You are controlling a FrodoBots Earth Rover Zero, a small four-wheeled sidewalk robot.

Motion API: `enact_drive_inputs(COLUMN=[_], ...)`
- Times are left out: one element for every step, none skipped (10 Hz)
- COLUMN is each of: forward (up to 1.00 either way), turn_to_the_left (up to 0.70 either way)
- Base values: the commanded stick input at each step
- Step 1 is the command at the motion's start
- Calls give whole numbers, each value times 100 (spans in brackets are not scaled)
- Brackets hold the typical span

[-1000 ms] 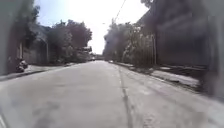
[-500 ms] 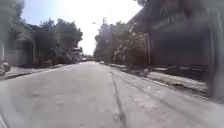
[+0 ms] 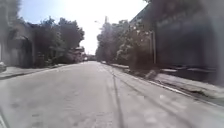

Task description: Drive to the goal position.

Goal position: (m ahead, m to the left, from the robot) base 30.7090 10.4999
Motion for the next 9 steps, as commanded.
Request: enact_drive_inputs(forward=[100,100,100,100,100,100,100,100,100], turn_to_the_left=[3,3,3,3,3,3,3,3,3])
